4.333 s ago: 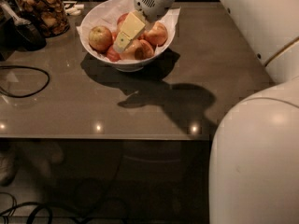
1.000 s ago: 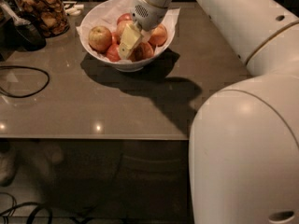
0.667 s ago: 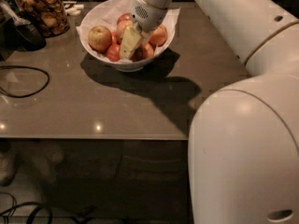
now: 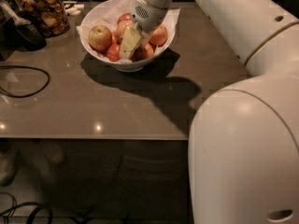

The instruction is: Pick apple from white bowl

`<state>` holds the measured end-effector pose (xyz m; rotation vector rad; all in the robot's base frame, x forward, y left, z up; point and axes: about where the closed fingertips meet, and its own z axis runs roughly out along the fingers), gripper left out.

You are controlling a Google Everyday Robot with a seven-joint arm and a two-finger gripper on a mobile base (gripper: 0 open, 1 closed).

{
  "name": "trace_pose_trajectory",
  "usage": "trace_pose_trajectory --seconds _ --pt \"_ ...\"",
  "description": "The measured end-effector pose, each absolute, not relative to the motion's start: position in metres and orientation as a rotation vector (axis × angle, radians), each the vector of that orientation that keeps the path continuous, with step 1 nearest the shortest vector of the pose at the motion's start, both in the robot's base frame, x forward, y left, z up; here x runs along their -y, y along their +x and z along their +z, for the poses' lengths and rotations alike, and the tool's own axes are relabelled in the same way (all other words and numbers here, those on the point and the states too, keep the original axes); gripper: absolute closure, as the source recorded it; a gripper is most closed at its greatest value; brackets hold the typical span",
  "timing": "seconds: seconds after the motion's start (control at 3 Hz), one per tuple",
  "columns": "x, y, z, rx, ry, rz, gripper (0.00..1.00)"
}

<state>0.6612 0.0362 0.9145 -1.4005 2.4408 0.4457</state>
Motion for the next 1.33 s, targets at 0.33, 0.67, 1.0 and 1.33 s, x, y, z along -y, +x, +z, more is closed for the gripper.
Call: trace_pose_trajectory --seconds 0.33,0.67,1.0,1.33 --pt "-0.036 0.661 0.915 -2.441 -1.400 0.446 1.00" --pt "-0.035 0.659 0.925 -2.406 -1.401 0.461 1.00" --pt "-0.034 0.656 0.933 -2.380 -1.399 0.471 1.00" --pt "-0.034 0.657 0.933 -2.379 -1.398 0.473 1.00"
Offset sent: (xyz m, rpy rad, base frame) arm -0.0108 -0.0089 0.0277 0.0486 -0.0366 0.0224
